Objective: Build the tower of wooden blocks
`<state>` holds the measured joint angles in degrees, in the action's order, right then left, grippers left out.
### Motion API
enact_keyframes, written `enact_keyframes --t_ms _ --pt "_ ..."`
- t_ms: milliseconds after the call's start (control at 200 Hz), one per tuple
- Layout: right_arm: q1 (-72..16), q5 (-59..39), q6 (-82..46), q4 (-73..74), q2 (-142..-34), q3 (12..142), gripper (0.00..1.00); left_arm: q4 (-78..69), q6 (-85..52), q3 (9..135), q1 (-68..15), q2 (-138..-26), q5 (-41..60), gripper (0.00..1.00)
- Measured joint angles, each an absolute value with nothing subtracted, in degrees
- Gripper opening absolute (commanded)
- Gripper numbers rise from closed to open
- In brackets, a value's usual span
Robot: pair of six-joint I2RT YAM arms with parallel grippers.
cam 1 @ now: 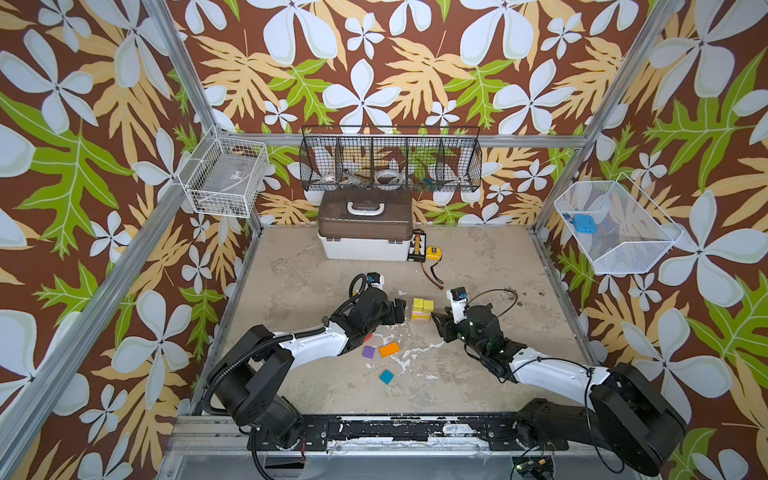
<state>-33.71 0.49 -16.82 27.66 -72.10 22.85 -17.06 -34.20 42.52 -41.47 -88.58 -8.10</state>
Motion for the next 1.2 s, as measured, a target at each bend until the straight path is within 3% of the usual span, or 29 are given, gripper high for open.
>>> enact_keyframes --t_ms 1196 --pt "-33.74 -0.67 -16.27 26.70 -76.40 26.04 0.48 -17.89 -34.17 44.25 -41.47 -90.78 -7.18 0.92"
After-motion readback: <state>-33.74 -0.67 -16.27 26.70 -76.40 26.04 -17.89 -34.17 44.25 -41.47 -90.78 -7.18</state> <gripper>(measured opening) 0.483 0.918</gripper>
